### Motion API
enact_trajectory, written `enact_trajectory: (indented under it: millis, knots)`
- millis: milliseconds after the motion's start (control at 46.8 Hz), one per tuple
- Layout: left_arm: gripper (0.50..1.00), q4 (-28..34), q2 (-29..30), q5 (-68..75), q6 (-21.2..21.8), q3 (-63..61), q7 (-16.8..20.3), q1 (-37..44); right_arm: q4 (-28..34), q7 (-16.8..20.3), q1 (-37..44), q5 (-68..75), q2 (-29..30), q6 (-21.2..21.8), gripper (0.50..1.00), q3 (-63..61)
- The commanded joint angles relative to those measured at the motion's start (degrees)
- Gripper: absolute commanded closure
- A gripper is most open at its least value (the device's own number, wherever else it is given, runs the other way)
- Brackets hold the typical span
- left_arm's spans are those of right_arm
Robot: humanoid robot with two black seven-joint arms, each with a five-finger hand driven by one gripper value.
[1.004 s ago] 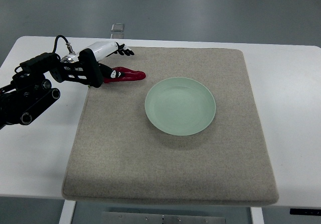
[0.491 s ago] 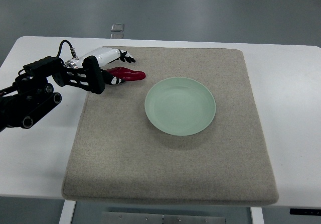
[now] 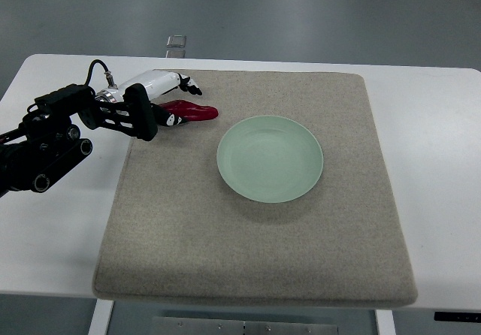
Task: Place red pepper on plate with left hand
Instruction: 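Close the left hand fingers tightly on the red pepper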
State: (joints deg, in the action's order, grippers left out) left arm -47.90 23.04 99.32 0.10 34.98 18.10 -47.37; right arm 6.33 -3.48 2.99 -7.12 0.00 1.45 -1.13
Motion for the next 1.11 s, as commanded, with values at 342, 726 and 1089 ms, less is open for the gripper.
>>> enact_trajectory:
  millis: [342,726,1089]
  knots:
    - [0.789,0.09,-0.01,0.00,-0.01,0.00,0.00,0.09,0.00,0.05,0.00,0.00,0.00,0.05,0.572,-0.01]
    - [0.821,0.26,-0.01,0.53,0.08,0.00,0.00,0.09,0.00,-0.04,0.00,0.00,0.00,0.05,0.572,-0.01]
    - [0.827,0.44,-0.01,1.40,0.25,-0.09,0.00,0.18,0.00,-0.04,0.00,0.00,0.00,0.05,0.572,-0.01]
